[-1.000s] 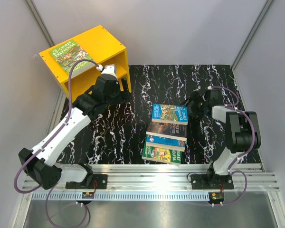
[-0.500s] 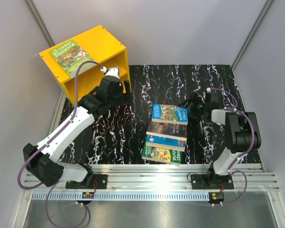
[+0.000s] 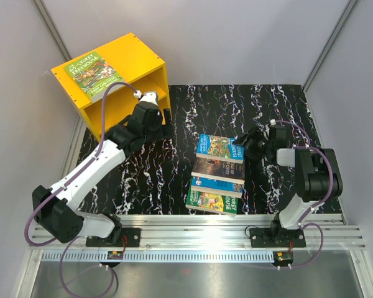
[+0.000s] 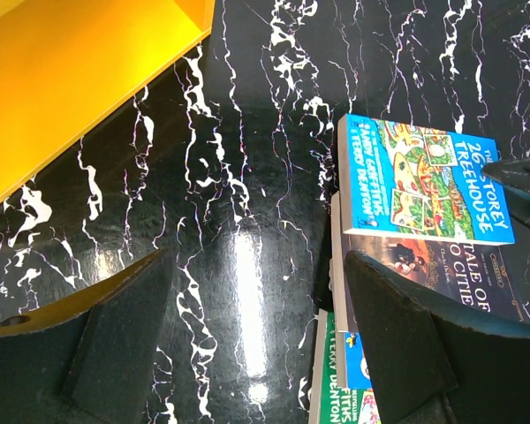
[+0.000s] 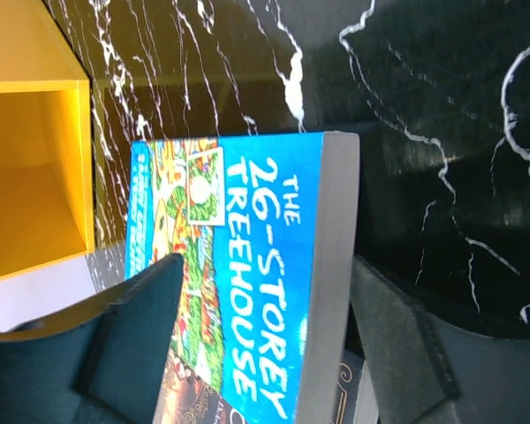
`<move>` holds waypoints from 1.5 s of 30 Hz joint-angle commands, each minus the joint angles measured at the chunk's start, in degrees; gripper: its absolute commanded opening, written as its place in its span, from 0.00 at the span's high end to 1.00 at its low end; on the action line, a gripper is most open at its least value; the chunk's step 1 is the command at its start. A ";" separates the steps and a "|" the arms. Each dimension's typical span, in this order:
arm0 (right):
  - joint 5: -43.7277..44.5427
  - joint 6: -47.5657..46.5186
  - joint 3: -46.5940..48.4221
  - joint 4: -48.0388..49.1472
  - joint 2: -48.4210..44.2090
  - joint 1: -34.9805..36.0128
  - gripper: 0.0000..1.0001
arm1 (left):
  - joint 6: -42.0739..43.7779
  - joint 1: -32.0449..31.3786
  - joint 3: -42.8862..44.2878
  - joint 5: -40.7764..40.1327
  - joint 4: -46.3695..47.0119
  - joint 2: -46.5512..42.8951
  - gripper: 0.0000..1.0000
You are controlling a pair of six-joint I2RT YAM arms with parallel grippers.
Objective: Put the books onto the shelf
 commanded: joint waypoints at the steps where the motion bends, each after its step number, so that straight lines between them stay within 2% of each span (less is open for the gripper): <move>1: -1.81 0.71 -3.53 -1.39 1.80 0.32 0.26 | -0.12 -0.10 -0.57 0.22 3.13 -0.90 0.19; 3: -3.74 1.15 -3.97 1.50 2.85 0.32 0.36 | -0.29 -0.19 -0.84 0.49 3.13 -0.73 0.19; 4: -4.27 1.24 -3.97 2.39 3.30 0.41 0.46 | -0.29 -0.19 -0.92 0.57 3.21 -0.73 0.19; 7: -5.59 1.68 -3.88 5.12 4.44 0.41 0.65 | -0.38 -0.10 -1.28 0.84 3.30 -0.99 0.19; 8: -5.77 1.85 -3.97 5.82 4.70 0.41 0.77 | -0.47 -0.10 -1.54 0.93 3.39 -1.08 0.19; 10: -6.47 2.12 -3.97 7.58 4.71 0.41 0.88 | -0.56 -0.10 -1.89 0.93 3.48 -1.43 0.19; 11: -6.82 2.64 -4.23 8.72 4.53 0.32 1.00 | -0.64 -0.10 -2.07 1.01 3.65 -1.69 0.19; 16: -9.37 3.70 -4.23 10.14 0.23 0.41 1.00 | -0.65 -0.10 -3.12 1.37 4.09 -2.57 0.19; 19: -11.65 1.95 -2.39 6.72 -5.82 0.75 1.00 | 0.23 -0.10 -3.12 2.77 5.15 -3.18 0.20; 25: -11.92 -10.26 6.75 -14.18 -20.85 3.13 1.00 | 6.55 -0.10 -1.72 11.37 10.85 -5.47 0.18; 26: -12.18 -12.97 8.15 -18.73 -24.44 3.57 1.00 | 7.61 -0.10 -1.02 15.48 11.82 -5.91 0.18; 30: -14.03 -17.56 8.78 -25.01 -33.51 3.75 1.00 | 15.06 -0.19 -1.27 26.66 19.71 -8.54 0.16; 32: -13.94 -17.66 8.25 -26.24 -38.07 3.92 1.00 | 17.45 -0.36 -1.19 30.96 21.75 -9.34 0.15; 38: -16.84 -14.06 6.41 -26.17 -45.28 4.97 1.00 | 24.31 -0.71 2.58 34.23 23.69 -10.22 0.12; 41: -19.30 -12.31 5.26 -23.89 -49.68 6.29 1.00 | 26.60 -0.71 5.40 37.30 22.99 -8.20 0.11; 45: -22.81 -10.02 5.44 -21.33 -53.74 6.65 1.00 | 29.84 -0.80 11.10 42.23 17.21 -2.33 0.11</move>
